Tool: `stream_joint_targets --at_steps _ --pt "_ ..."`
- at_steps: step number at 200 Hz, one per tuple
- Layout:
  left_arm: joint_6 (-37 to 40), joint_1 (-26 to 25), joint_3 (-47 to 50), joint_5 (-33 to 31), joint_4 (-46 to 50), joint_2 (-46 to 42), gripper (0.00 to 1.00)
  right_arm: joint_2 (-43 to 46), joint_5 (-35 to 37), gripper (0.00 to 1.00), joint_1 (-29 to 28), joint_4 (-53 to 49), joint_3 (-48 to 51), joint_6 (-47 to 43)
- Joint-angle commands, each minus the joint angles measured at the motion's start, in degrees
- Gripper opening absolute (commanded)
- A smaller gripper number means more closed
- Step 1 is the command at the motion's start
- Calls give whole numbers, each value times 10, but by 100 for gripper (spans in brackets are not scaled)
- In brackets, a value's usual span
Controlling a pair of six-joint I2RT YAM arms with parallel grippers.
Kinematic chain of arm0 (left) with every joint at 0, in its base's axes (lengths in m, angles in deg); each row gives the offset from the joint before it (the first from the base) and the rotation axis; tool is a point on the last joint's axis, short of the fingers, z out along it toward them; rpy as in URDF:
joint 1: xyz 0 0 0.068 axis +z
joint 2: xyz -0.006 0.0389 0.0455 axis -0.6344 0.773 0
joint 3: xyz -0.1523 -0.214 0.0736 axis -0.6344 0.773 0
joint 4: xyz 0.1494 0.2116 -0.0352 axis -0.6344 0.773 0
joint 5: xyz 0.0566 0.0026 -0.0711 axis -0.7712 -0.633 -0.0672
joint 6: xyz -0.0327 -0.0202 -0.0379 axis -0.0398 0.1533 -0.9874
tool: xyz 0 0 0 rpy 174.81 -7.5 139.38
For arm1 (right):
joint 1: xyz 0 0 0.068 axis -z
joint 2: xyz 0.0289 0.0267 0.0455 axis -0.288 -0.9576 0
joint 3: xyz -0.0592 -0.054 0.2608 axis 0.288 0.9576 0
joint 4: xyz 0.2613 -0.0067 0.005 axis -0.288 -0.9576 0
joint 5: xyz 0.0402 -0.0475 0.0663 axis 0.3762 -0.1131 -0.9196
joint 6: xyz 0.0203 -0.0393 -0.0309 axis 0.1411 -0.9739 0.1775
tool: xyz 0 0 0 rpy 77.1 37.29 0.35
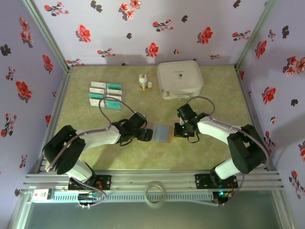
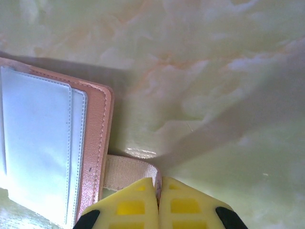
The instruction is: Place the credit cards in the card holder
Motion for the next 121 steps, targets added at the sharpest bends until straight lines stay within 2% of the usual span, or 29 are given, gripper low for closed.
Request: stream_joint_targets --at_steps 1,72,121 --pt "-10 -4 -6 -25 4 -20 92 13 7 0 -4 -25 7 -21" --pt "44 27 -160 -46 87 80 93 -32 -3 0 -4 -15 -15 -55" --pt "49 29 -173 -46 92 99 93 -45 -4 0 -3 -12 -22 -57"
